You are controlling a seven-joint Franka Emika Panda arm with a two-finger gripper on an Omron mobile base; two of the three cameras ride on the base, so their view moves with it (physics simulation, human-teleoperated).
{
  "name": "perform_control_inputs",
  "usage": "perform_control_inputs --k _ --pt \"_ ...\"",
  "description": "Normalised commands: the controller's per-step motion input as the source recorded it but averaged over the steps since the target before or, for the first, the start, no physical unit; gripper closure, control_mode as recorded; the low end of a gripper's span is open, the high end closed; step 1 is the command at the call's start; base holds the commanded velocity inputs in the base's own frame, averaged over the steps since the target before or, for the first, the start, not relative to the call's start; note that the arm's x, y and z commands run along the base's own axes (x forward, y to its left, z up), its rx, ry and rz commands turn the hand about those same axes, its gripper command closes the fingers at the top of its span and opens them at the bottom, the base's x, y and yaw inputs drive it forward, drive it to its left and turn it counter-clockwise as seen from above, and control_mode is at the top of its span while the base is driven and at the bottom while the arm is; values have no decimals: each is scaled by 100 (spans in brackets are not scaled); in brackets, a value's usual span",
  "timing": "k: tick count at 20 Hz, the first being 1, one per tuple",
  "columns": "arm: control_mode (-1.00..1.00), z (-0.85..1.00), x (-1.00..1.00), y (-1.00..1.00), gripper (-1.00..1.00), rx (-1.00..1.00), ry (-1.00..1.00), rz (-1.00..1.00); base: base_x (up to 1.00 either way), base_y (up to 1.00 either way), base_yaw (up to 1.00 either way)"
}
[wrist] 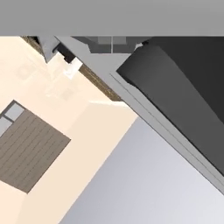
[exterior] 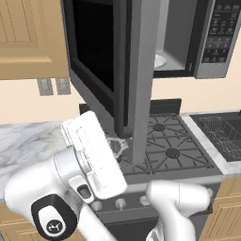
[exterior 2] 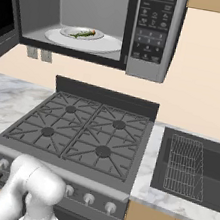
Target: Transport the fish from the fridge to the microwave and turn on the microwave.
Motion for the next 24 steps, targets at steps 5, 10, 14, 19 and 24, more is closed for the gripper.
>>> perform_control_inputs --k 5,10,14,19,24 --pt "-100 0 0 -56 100 -6 -12 0 0 0 0" --pt "-100 2 2 -52 100 -6 -11 0 0 0 0" --pt "-100 0 2 -49 100 -5 -5 0 0 0 0" --pt "-100 0 4 -45 100 -2 0 1 0 0 0" --pt "-100 0 10 -37 100 -3 0 1 0 0 0"
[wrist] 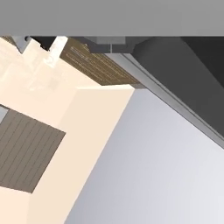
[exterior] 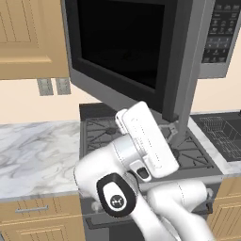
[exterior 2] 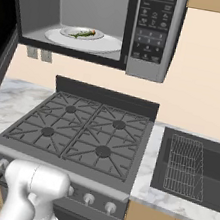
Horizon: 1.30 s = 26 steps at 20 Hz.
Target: Transport the fish from the fridge to the microwave and turn on the microwave.
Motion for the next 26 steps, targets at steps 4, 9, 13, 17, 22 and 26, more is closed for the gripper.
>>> perform_control_inputs --k 4,9,13,17,22,26 --pt "-100 0 16 -28 100 -3 0 0 0 0 0" --pt "-100 3 18 -19 100 -4 7 0 0 0 0" --pt "-100 4 17 -6 100 -3 18 0 0 0 0" --pt "-100 1 23 -1 100 -1 21 0 0 0 0" --pt "-100 11 29 0 100 0 26 0 0 0 0" --pt "-100 11 42 0 100 0 26 3 0 0 0"
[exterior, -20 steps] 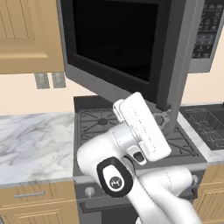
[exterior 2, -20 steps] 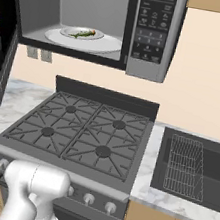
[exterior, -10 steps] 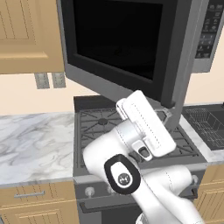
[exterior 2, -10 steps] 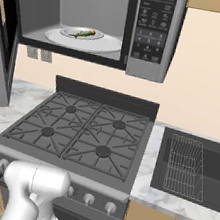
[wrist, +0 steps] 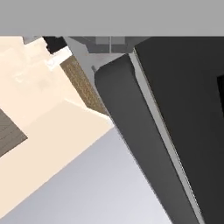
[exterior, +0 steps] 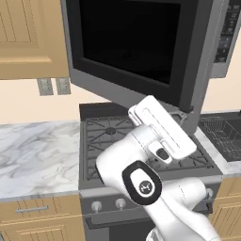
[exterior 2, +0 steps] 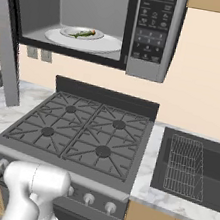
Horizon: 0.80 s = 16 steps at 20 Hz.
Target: Transport the fish from the fridge to the microwave and turn on the microwave.
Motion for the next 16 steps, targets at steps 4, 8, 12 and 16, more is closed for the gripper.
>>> perform_control_inputs --k 4,8,12,16 --pt "-100 8 51 0 100 0 27 6 0 0 0" --pt "-100 11 53 0 100 0 27 8 0 0 0" --pt "-100 14 51 0 100 0 26 8 0 0 0" --pt "-100 22 48 0 100 0 29 7 0 0 0"
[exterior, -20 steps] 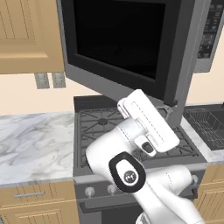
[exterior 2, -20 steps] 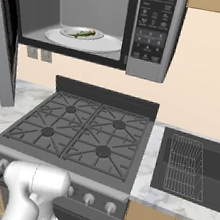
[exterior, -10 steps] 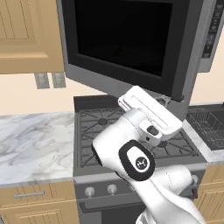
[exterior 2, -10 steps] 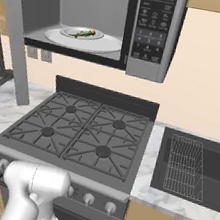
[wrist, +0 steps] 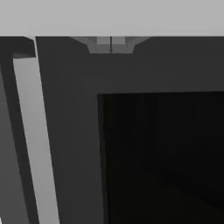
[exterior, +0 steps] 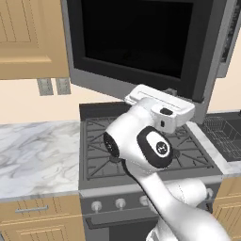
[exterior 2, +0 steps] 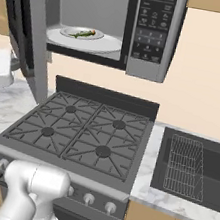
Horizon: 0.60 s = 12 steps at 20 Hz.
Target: Transport the fish from the fridge to the microwave and turn on the microwave.
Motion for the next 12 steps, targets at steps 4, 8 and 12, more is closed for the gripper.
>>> perform_control_inputs --k 4,8,12 --pt "-100 14 50 0 100 0 29 7 0 0 0" --pt "-100 3 60 0 100 0 28 9 0 0 0" --pt "-100 0 74 0 100 1 28 14 0 0 0"
